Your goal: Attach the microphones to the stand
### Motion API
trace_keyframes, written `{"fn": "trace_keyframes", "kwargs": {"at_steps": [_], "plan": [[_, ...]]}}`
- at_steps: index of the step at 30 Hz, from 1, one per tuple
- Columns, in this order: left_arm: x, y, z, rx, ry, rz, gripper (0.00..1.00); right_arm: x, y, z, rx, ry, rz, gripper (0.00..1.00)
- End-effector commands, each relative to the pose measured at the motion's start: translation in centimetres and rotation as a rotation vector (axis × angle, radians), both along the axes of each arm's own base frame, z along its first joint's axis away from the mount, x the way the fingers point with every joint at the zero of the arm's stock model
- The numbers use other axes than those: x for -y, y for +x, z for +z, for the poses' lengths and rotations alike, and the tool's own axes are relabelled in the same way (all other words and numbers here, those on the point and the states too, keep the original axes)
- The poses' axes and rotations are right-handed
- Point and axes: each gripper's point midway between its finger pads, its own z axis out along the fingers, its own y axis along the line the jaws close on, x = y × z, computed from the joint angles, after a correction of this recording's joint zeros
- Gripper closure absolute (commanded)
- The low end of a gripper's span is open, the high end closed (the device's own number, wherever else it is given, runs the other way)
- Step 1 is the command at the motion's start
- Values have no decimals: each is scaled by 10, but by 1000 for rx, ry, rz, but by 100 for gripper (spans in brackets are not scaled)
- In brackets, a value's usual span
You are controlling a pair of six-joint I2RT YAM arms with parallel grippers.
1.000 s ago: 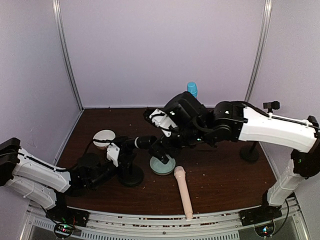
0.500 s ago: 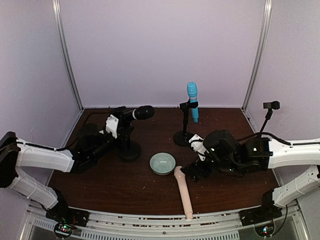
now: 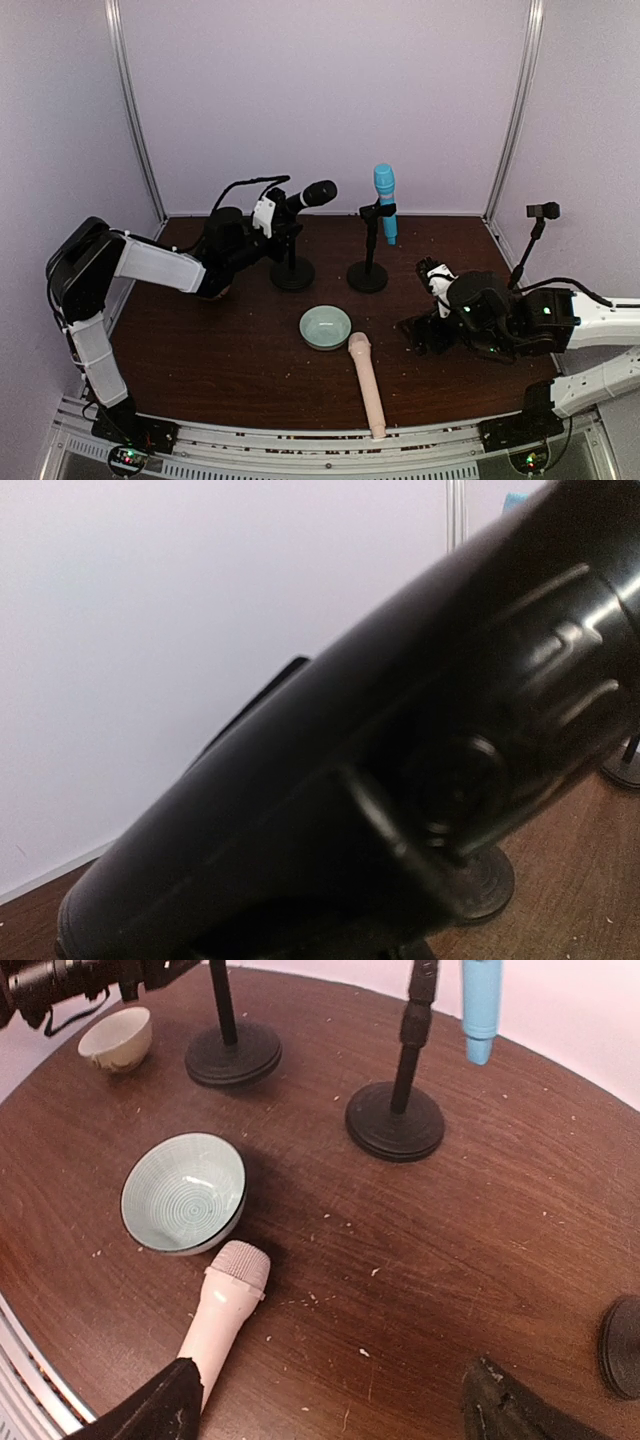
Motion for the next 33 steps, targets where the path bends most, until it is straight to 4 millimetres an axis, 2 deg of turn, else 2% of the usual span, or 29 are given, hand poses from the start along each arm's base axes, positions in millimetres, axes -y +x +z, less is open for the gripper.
{"fn": "trace_keyframes", "kwargs": {"at_steps": [1,3,6,10,14,18,20,21,24,28,33], "plan": [[16,12,46,114,-112,-68,100,39,10,16,53,83,-153,12],[18,17,38,94,-116,-78,100,56,13,19,63,121,-199,13],[21,20,27,75,-111,-83,100,95,20,19,77,143,-332,15],[18,20,10,42,-104,-68,100,141,21,29,128,164,-481,21],[8,21,1,13,-113,-20,98,174,19,40,181,180,-591,28],[-2,20,-3,-12,-118,28,62,198,19,56,250,194,-674,34],[-8,18,-6,-47,-124,52,52,210,21,62,278,176,-724,35],[-12,16,-7,-67,-137,63,44,215,22,66,289,163,-749,35],[-24,2,-12,-107,-187,78,37,230,27,74,308,123,-818,34],[-39,-29,-29,-168,-283,64,36,245,33,87,343,105,-875,35],[-32,-66,-41,-228,-351,-25,37,258,42,105,392,88,-923,36]]}}
